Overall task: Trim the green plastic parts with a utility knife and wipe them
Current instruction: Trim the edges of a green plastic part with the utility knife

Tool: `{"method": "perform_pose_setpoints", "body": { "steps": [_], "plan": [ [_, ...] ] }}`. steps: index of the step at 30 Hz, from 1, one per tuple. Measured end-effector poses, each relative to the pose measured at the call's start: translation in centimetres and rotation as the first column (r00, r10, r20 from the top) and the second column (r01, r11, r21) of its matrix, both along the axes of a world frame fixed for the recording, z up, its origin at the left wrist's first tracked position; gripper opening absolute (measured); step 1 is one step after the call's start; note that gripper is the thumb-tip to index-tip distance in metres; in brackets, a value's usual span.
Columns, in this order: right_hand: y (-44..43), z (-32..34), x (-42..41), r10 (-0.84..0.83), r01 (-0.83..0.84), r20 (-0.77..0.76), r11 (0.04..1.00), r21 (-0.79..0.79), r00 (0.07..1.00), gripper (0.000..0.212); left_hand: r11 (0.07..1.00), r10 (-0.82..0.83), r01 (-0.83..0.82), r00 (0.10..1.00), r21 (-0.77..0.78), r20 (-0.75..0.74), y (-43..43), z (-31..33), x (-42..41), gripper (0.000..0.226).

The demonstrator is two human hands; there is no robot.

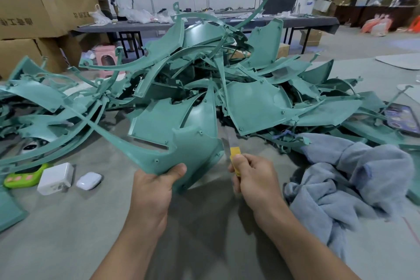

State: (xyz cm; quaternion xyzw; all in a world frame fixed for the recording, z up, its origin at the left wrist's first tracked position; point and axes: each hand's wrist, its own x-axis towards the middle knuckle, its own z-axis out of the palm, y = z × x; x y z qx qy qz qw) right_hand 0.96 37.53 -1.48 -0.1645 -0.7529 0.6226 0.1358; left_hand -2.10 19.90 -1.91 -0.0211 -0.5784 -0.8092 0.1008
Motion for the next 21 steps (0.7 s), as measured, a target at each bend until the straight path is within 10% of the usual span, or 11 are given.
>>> {"method": "perform_pose_setpoints", "body": {
  "steps": [7, 21],
  "plan": [
    [-0.8, 0.3, -0.1, -0.045, -0.013, 0.113, 0.884, 0.467, 0.993, 0.045, 0.997, -0.011, 0.006, 0.998, 0.074, 0.069, -0.3, 0.1, -0.3, 0.03],
    [-0.4, 0.1, -0.2, -0.016, -0.03, 0.102, 0.899, 0.437, 0.995, 0.045, 0.974, -0.063, 0.014, 0.976, 0.228, 0.21, -2.5, -0.4, -1.3, 0.032]
  ]
}}
